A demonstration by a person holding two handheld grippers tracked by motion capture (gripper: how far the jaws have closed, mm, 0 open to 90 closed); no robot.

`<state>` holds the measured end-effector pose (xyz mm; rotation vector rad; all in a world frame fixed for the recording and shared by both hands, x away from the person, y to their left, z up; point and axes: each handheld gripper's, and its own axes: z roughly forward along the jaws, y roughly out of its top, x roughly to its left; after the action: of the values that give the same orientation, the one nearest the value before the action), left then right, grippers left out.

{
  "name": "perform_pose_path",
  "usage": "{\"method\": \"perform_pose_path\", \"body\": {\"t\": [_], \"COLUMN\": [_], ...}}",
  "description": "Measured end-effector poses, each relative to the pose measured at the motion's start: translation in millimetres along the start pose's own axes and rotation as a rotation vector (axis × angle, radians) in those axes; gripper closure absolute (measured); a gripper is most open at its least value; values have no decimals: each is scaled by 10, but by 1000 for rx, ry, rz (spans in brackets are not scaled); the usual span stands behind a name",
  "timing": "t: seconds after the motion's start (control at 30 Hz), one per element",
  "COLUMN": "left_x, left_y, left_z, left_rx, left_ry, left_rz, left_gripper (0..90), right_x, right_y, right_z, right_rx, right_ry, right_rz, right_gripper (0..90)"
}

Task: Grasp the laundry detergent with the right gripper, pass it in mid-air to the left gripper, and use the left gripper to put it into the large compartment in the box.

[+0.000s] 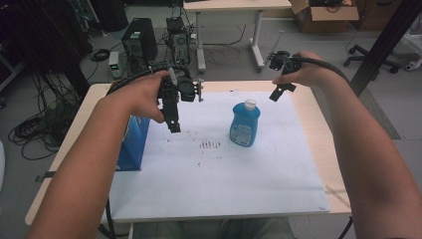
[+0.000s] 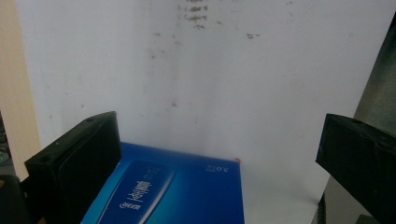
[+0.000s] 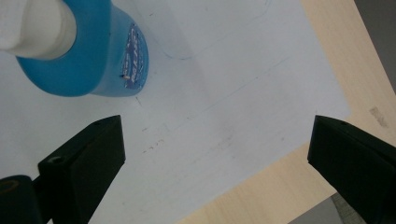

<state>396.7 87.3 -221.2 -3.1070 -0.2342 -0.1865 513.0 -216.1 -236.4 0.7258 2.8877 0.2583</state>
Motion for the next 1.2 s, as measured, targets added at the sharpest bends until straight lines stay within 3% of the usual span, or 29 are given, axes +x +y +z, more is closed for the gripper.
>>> {"method": "perform_pose_path", "body": {"t": [0.43,0.83,1.2], "left_x": [-172,-361,-450], "left_y": [-19,-15,-44], "left_z": [-43,49,136], "left_rx": [-13,8,16], "left_ry": [-8,-30,-41], "left_rz": [17,48,57], "left_gripper": [4,4,4], "right_x": [158,325,460], "right_y": [-219,-369,-479], "right_z": [49,172,302], "right_rx": [-10,-39,-79], "right_ry": [4,18,41], "right_rz": [-1,-13,-15], "right_gripper": [40,41,40]}}
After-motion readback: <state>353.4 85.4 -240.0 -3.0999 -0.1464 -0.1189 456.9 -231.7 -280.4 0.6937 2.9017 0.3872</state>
